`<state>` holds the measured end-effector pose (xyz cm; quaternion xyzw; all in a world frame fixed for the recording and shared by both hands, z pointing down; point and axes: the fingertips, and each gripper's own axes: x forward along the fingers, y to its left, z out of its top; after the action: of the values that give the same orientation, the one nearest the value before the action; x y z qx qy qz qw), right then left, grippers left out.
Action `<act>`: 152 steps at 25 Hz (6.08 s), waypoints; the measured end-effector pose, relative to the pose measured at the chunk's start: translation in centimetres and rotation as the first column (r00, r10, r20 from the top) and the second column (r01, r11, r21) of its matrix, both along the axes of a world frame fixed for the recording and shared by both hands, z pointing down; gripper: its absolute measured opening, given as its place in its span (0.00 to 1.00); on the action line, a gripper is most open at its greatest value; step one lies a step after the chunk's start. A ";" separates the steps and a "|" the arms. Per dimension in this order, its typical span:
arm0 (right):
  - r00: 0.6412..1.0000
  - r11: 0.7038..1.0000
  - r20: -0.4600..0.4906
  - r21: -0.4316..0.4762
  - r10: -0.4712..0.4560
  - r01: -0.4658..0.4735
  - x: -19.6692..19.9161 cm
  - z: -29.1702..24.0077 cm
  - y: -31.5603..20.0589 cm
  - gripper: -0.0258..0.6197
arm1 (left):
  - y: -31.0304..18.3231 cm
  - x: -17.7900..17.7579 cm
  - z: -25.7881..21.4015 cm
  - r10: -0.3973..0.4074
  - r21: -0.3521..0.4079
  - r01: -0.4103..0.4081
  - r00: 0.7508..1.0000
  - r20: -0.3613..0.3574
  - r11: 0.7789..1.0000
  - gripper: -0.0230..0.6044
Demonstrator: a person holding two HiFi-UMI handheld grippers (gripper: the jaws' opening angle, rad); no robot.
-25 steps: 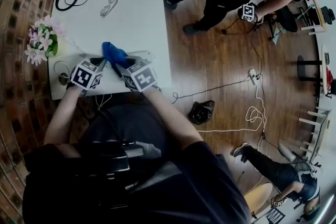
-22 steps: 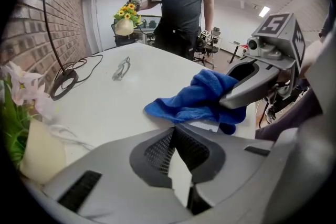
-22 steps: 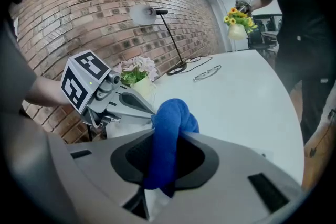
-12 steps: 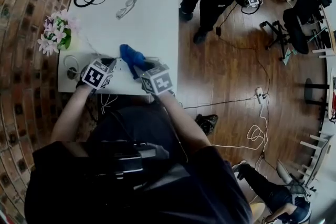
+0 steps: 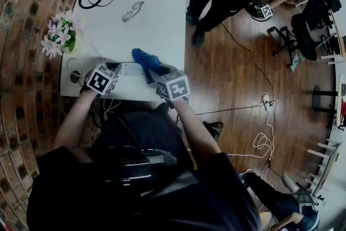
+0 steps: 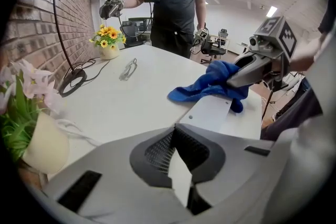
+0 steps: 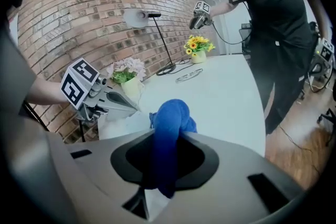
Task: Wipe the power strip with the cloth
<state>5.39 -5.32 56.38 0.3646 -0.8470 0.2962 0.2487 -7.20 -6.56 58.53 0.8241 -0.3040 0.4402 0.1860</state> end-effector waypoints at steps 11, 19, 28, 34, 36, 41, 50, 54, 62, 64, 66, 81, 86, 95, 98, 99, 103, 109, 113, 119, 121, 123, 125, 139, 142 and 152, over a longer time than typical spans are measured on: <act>0.990 0.992 -0.060 -0.002 0.124 -0.125 3.4 0.5 -0.4 0.18 | 0.2 0.2 0.0 0.046 -0.009 -0.046 0.998 -0.031 0.999 0.05; 0.983 0.988 -0.104 0.022 0.154 -0.152 3.8 0.1 -0.8 0.18 | 0.2 0.3 0.0 0.062 -0.004 -0.062 0.997 -0.056 0.998 0.05; 0.979 0.982 -0.077 0.020 0.189 -0.188 3.8 0.3 -0.7 0.18 | 0.1 0.3 0.0 0.064 0.010 -0.063 0.997 -0.047 0.998 0.05; 0.973 0.977 -0.087 0.039 0.212 -0.209 4.8 0.2 -1.4 0.18 | -0.6 0.3 -0.1 0.056 0.007 -0.056 0.998 -0.037 0.998 0.05; 0.975 0.978 -0.072 0.032 0.210 -0.208 4.7 0.1 -1.0 0.18 | -0.3 0.2 -0.4 0.051 0.012 -0.051 0.998 -0.037 0.999 0.05; 0.975 0.975 -0.042 0.034 0.220 -0.219 5.1 0.1 -0.5 0.18 | 0.2 0.2 0.1 0.021 -0.008 -0.021 0.999 -0.030 1.000 0.05; 0.977 0.978 -0.059 0.035 0.207 -0.205 6.2 0.5 -0.9 0.18 | 0.4 0.3 0.2 -0.007 -0.025 0.007 1.000 -0.023 1.000 0.05; 0.977 0.978 -0.039 0.015 0.210 -0.210 6.5 0.7 -1.2 0.18 | 0.2 0.1 0.2 -0.019 -0.025 0.018 1.000 -0.015 1.000 0.05; 0.973 0.985 -0.158 0.039 0.170 -0.165 6.4 0.6 -1.4 0.18 | 0.3 -0.1 0.1 -0.033 -0.027 0.032 0.999 -0.026 0.999 0.05; 0.972 0.989 -0.185 0.034 0.147 -0.143 6.0 0.6 -1.4 0.18 | 0.2 -0.1 0.0 -0.028 -0.031 0.027 0.999 -0.038 0.999 0.05; 0.969 0.989 -0.198 0.030 0.145 -0.141 5.7 0.7 -1.4 0.18 | 0.2 -0.2 0.0 -0.018 -0.037 0.016 0.999 -0.049 0.999 0.05; 0.928 0.954 -0.219 0.074 0.300 -0.291 6.3 0.4 -1.7 0.18 | -0.2 -0.4 0.9 0.075 -0.038 -0.080 0.990 -0.118 0.996 0.05; 0.912 0.942 -0.236 0.078 0.335 -0.325 6.1 0.4 -1.4 0.18 | -0.1 -0.2 0.9 0.093 -0.029 -0.098 0.985 -0.143 0.995 0.05; 0.899 0.927 -0.230 0.071 0.374 -0.367 4.2 0.0 -1.0 0.18 | -0.2 0.0 0.9 0.135 -0.014 -0.139 0.978 -0.162 0.990 0.05; 0.902 0.928 -0.220 0.068 0.371 -0.365 2.9 0.4 -0.9 0.18 | -0.3 0.1 1.1 0.149 -0.019 -0.155 0.973 -0.174 0.988 0.05; 0.903 0.931 -0.225 0.074 0.365 -0.358 2.5 0.4 -0.9 0.18 | -0.3 0.1 1.1 0.153 -0.017 -0.159 0.972 -0.176 0.987 0.05; 0.911 0.941 -0.234 0.077 0.339 -0.330 0.7 0.2 -0.8 0.18 | -0.3 0.2 1.0 0.161 -0.005 -0.164 0.969 -0.186 0.986 0.05; 0.918 0.956 -0.265 0.081 0.294 -0.283 -1.0 0.7 -0.6 0.18 | -0.1 0.0 1.1 0.159 -0.027 -0.168 0.968 -0.194 0.985 0.05; 0.932 0.965 -0.250 0.085 0.263 -0.249 -2.9 0.6 -0.6 0.18 | -0.1 0.1 1.2 0.161 -0.031 -0.171 0.965 -0.207 0.985 0.05; 0.948 0.974 -0.223 0.073 0.225 -0.214 -5.7 0.5 -0.5 0.18 | -0.2 0.1 1.1 0.169 -0.042 -0.181 0.963 -0.212 0.983 0.05; 0.950 0.976 -0.225 0.073 0.216 -0.204 -6.2 0.6 -0.4 0.18 | -0.1 0.1 1.1 0.174 -0.046 -0.187 0.962 -0.212 0.981 0.05; 0.956 0.978 -0.211 0.073 0.205 -0.194 -6.7 0.6 -0.3 0.18 | 0.0 0.1 1.1 0.176 -0.050 -0.190 0.961 -0.213 0.980 0.05; 0.961 0.979 -0.190 0.071 0.200 -0.190 -7.3 0.5 -0.3 0.18 | 0.0 0.0 1.1 0.179 -0.051 -0.194 0.960 -0.216 0.980 0.05; 0.982 0.989 -0.118 0.049 0.144 -0.139 -10.4 0.1 -0.8 0.18 | -0.1 0.0 1.1 0.193 -0.058 -0.211 0.955 -0.223 0.976 0.05; 0.986 0.991 -0.101 0.047 0.131 -0.126 -10.9 0.0 -0.8 0.18 | 0.0 0.0 1.0 0.193 -0.058 -0.210 0.955 -0.224 0.976 0.05; 0.993 0.993 0.042 -0.034 0.114 -0.113 -11.8 0.0 -1.1 0.18 | -0.2 -0.1 1.2 0.160 -0.090 -0.186 0.959 -0.235 0.978 0.05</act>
<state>-6.45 -6.39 56.36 0.4015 -0.8254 0.3314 0.2184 -7.32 -6.75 59.77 0.8807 -0.1825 0.3742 0.2258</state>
